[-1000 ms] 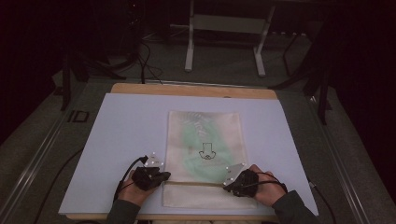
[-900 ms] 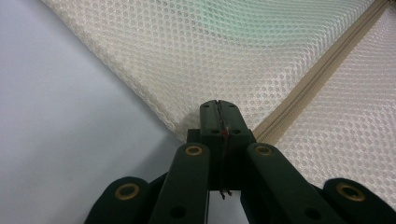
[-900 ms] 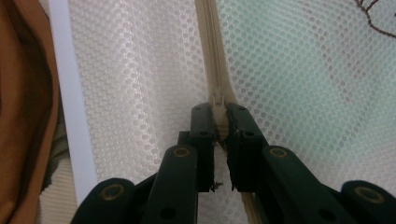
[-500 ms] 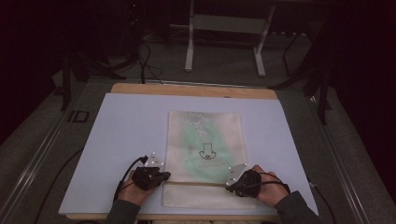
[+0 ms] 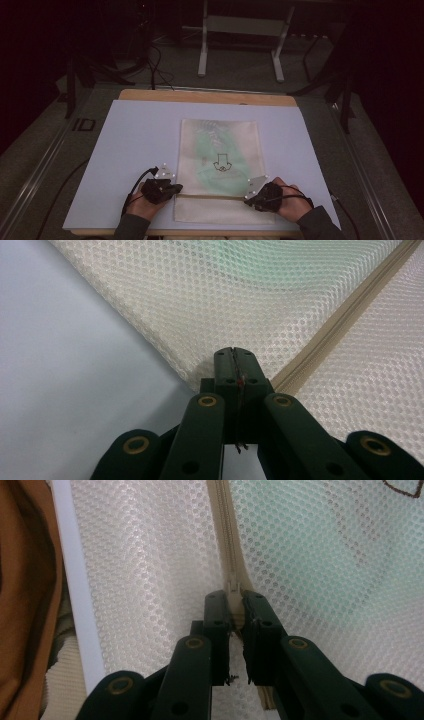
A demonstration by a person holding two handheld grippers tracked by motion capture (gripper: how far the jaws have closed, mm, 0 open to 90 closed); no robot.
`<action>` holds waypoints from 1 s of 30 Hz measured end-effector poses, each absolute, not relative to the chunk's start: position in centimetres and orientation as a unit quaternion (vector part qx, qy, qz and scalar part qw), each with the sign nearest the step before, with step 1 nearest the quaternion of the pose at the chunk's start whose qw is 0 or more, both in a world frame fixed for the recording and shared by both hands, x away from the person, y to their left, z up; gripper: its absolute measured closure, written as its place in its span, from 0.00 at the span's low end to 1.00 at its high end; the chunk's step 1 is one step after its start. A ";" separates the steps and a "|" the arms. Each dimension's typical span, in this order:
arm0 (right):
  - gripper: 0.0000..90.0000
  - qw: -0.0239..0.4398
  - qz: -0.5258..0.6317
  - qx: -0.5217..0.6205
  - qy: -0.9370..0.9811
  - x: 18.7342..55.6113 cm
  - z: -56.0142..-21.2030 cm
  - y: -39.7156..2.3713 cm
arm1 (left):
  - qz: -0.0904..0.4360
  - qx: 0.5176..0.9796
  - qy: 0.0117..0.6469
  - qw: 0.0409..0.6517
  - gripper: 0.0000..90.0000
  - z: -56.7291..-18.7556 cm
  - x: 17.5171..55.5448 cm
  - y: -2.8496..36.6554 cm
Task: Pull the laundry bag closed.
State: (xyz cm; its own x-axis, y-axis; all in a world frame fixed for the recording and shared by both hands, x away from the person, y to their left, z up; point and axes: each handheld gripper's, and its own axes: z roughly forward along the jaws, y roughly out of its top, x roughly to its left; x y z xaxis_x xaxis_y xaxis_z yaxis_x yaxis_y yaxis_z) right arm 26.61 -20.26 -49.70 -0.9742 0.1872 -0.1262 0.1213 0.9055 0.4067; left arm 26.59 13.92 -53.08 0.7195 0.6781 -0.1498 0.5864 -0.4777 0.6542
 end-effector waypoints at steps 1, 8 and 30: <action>0.92 0.082 0.203 0.079 0.972 26.6 -49.7 -20.4 | 0.065 0.857 0.369 0.354 1.00 -53.1 26.6 13.9; 0.92 0.081 0.201 0.086 0.973 26.6 -49.7 -21.1 | 0.064 0.857 0.369 0.354 1.00 -53.1 26.6 13.9; 0.91 0.081 0.202 0.103 0.971 26.4 -49.7 -23.0 | 0.067 0.858 0.367 0.352 1.00 -53.1 26.6 13.9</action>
